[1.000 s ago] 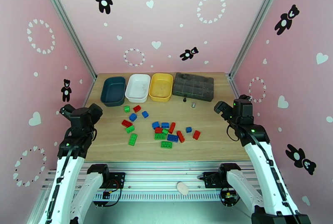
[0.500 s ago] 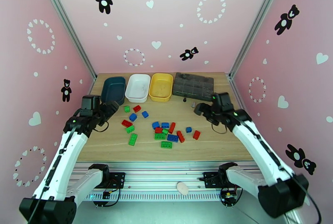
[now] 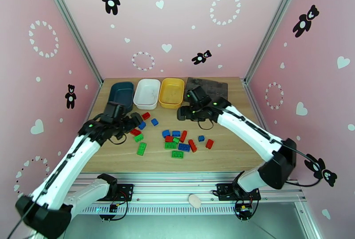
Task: Sort the legos into containers by color
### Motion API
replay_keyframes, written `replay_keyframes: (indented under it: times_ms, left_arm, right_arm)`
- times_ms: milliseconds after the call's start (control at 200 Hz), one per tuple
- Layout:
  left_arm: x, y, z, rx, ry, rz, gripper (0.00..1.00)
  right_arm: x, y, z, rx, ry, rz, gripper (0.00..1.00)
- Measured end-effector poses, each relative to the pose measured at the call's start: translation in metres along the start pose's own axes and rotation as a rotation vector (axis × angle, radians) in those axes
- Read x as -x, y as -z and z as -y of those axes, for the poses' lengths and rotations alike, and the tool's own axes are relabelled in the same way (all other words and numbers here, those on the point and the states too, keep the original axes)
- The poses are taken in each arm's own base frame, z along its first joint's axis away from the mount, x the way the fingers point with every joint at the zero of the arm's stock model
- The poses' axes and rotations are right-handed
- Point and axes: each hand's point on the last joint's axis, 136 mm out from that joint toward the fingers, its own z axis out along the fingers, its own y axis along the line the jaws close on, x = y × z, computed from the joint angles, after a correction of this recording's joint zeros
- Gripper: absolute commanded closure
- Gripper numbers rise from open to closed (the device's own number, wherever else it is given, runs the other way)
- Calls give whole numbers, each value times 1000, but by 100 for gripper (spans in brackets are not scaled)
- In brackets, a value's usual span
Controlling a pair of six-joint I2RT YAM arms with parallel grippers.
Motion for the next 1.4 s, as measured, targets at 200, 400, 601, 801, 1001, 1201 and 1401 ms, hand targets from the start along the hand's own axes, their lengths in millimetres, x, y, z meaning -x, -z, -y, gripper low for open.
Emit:
replay_keyframes:
  times_ms: [200, 400, 601, 801, 1001, 1201, 1401]
  left_arm:
    - [-26, -9, -2, 87, -81, -59, 14]
    - [-46, -41, -38, 246, -94, -132, 19]
    - [-75, -70, -78, 361, -113, -227, 24]
    - [-93, -101, -94, 375, -157, -287, 27]
    - [-100, -126, -94, 348, -206, -315, 40]
    - [-100, -128, -98, 376, -234, -324, 55]
    - [-97, -128, -87, 339, -250, -323, 72]
  right_arm:
    - [-24, -30, -17, -23, 65, -102, 19]
    - [-36, -48, -22, -27, 77, -166, 19]
    - [-41, -49, -20, -39, 67, -186, 19]
    - [-41, -49, -19, -43, 57, -187, 19]
    - [-42, -49, -18, -48, 43, -187, 19]
    - [-45, -49, -14, -64, 42, -195, 19]
    - [-43, -47, -12, -72, 43, -185, 19]
